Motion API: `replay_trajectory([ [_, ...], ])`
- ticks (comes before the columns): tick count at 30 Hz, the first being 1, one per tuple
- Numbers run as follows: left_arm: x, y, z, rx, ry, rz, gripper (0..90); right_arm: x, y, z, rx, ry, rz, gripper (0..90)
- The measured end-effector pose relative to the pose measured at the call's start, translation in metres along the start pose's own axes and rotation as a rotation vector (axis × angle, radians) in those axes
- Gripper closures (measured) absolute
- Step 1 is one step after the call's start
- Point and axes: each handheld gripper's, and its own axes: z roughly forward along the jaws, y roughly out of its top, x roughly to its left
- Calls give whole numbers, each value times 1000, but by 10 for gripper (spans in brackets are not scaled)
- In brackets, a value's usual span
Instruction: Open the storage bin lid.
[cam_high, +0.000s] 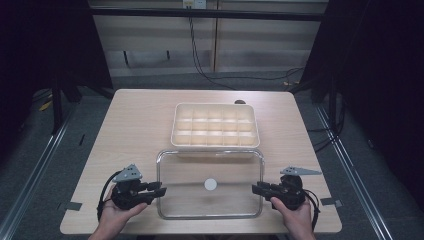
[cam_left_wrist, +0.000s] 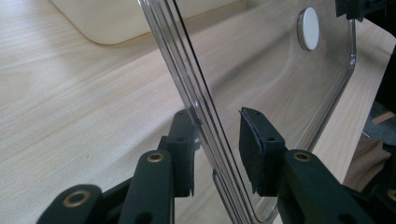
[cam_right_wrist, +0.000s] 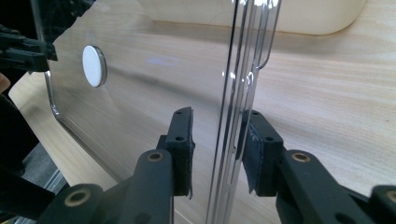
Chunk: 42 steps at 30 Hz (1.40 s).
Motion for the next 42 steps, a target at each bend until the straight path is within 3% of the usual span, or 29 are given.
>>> replay_trajectory([
  [7,6,-2,7,28,12,-25,616,-2,-3,10,32,2,0,626],
  [13,8,-1,10,43,25,-23,607,-6,-3,14,48,7,4,608],
  [26,13,-1,19,87,10,-34,590,-12,-2,26,77,-19,22,541],
  [31,12,-2,23,122,26,-18,589,-9,-5,28,103,-54,-5,471],
  [33,13,-3,24,139,12,-24,579,-9,-6,30,121,-77,-15,452],
  [37,17,-4,25,149,-5,-44,578,-12,-6,33,128,-73,-13,443],
  [42,17,-5,28,163,-7,-50,557,-10,-7,35,132,-102,-25,423],
])
